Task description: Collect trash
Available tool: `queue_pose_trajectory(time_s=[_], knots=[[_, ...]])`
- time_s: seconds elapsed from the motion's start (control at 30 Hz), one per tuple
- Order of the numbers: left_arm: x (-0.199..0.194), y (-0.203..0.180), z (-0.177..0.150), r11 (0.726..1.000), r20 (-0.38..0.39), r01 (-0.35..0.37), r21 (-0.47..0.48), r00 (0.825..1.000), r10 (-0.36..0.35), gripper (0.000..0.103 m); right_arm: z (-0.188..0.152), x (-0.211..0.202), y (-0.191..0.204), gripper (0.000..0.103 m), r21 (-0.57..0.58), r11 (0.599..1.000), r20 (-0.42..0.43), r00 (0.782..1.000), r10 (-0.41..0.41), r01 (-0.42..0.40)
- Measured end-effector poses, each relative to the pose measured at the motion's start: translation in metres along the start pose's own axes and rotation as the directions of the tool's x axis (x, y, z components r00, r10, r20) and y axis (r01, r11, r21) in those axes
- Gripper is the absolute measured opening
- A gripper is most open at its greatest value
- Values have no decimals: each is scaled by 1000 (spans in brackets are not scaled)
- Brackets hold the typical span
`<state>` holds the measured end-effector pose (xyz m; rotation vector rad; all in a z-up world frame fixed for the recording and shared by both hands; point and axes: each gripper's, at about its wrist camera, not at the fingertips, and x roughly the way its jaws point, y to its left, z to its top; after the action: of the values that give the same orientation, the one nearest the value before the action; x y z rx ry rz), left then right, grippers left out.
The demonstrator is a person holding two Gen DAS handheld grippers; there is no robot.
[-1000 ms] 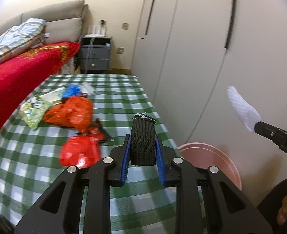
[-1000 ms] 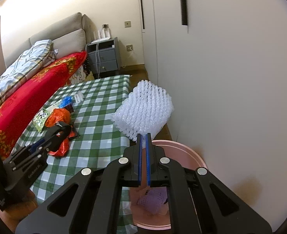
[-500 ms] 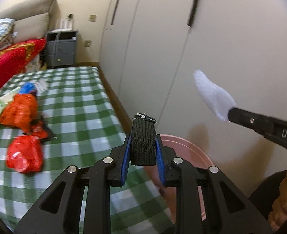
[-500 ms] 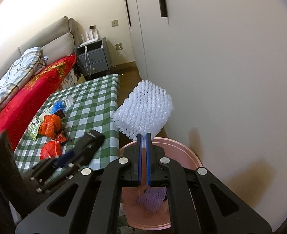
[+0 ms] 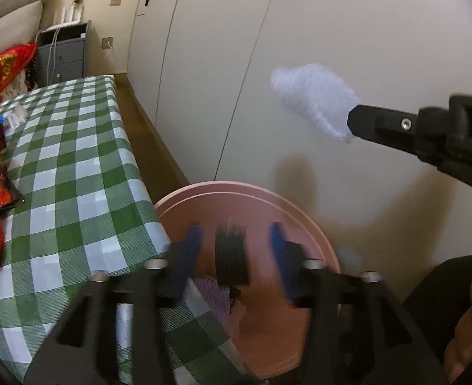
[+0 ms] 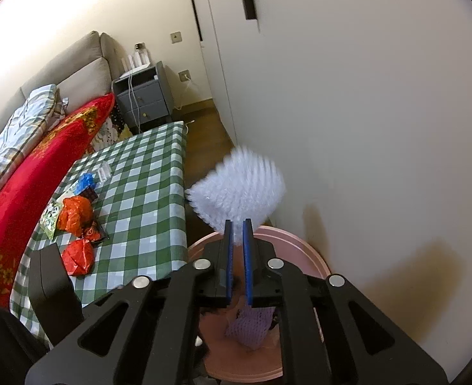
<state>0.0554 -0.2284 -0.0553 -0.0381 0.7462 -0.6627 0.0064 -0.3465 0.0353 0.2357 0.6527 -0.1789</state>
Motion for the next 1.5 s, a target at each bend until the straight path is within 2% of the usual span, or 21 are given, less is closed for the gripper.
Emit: queue_pose_trajectory(time_s=[0.13, 0.17, 0.37, 0.57, 0.7, 0.87, 0.93, 1.07, 1.2, 1.3, 1.4, 1.5], knots=[[-5, 6, -3, 1000, -5, -12, -14, 1000, 12, 52, 0, 0, -1, 24, 8, 1000, 1, 1000, -8, 8], [-7, 8, -3, 1000, -2, -16, -19, 1000, 16, 52, 0, 0, -1, 24, 9, 1000, 3, 1000, -10, 9], [-21, 17, -4, 999, 20, -45, -29, 999, 46, 52, -1, -2, 1, 25, 6, 1000, 16, 1000, -12, 11], [-39, 36, 0, 993, 57, -101, -58, 993, 104, 52, -3, -6, 9, 25, -24, 1000, 40, 999, -2, 3], [-57, 58, 0, 983, 84, -154, -95, 983, 162, 52, -5, -8, 16, 25, -39, 999, 52, 999, 15, -13], [-78, 85, -2, 960, 102, -242, -141, 961, 257, 52, -9, -7, 30, 25, -72, 997, 57, 997, 43, -39], [-84, 100, -3, 943, 102, -285, -173, 947, 305, 52, -10, -5, 38, 25, -83, 995, 56, 996, 63, -58], [-96, 128, -6, 891, 84, -379, -249, 908, 410, 52, -10, 2, 56, 25, -107, 989, 57, 993, 106, -99], [-104, 156, -10, 820, 51, -456, -347, 863, 502, 52, -7, 14, 77, 25, -142, 978, 48, 985, 164, -155], [-107, 169, -11, 792, 29, -473, -387, 852, 523, 53, -5, 25, 90, 23, -152, 969, 39, 979, 202, -194], [-105, 180, -11, 766, 14, -493, -413, 837, 547, 62, -2, 38, 100, 22, -148, 964, 27, 973, 229, -223], [-103, 190, -14, 750, -8, -496, -438, 836, 549, 62, 2, 55, 115, 22, -148, 955, 10, 965, 262, -257]])
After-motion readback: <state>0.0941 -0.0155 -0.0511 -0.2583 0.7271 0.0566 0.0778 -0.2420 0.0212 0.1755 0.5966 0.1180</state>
